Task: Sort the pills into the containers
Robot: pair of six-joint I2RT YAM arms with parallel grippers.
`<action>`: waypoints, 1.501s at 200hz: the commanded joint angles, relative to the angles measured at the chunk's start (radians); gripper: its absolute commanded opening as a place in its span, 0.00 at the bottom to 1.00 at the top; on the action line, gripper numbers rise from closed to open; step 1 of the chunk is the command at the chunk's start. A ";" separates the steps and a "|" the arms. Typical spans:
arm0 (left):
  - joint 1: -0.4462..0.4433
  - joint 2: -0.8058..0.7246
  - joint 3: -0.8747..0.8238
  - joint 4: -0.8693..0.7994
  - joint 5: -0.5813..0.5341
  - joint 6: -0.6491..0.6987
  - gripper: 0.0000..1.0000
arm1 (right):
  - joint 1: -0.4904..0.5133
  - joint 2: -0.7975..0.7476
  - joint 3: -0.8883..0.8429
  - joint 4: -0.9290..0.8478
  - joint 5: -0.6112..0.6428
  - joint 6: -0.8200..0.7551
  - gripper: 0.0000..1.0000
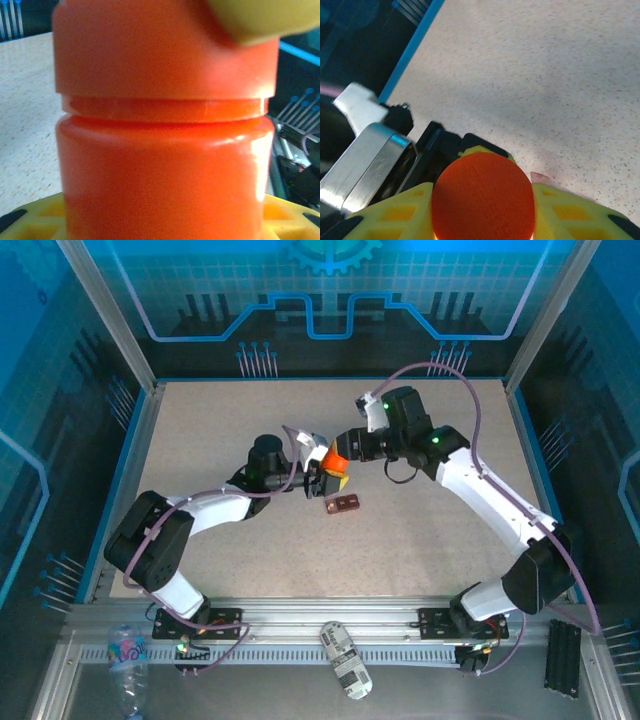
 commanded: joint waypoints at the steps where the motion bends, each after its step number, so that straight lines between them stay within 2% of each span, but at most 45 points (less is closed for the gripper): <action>1: -0.035 -0.042 0.010 0.088 -0.179 0.054 0.00 | 0.060 -0.020 -0.088 0.093 0.070 0.224 0.27; 26: -0.047 -0.037 0.008 0.088 -0.202 0.057 0.00 | 0.079 -0.012 -0.066 0.102 0.086 0.242 0.27; 39: -0.049 -0.031 0.009 0.091 -0.203 0.050 0.00 | 0.077 -0.006 -0.040 0.079 0.082 0.218 0.30; 70: -0.041 -0.025 0.015 0.086 -0.161 0.042 0.00 | 0.019 -0.053 -0.028 0.037 0.048 0.152 0.60; 101: -0.015 -0.027 0.028 0.058 -0.051 0.027 0.00 | -0.109 -0.158 -0.085 0.093 -0.131 0.075 0.81; 129: 0.014 -0.020 0.044 0.064 0.103 -0.006 0.00 | -0.187 -0.149 -0.018 -0.019 -0.322 -0.089 0.87; 164: 0.023 -0.013 0.066 0.058 0.224 -0.036 0.00 | -0.183 -0.047 0.131 -0.253 -0.406 -0.313 0.89; 200: 0.024 -0.011 0.084 0.038 0.276 -0.054 0.00 | -0.134 0.029 0.228 -0.377 -0.398 -0.432 0.88; 261: 0.023 -0.011 0.088 0.028 0.292 -0.057 0.00 | -0.115 0.075 0.242 -0.383 -0.381 -0.439 0.81; 300: 0.024 -0.011 0.089 0.025 0.297 -0.058 0.00 | -0.114 0.096 0.247 -0.373 -0.402 -0.429 0.72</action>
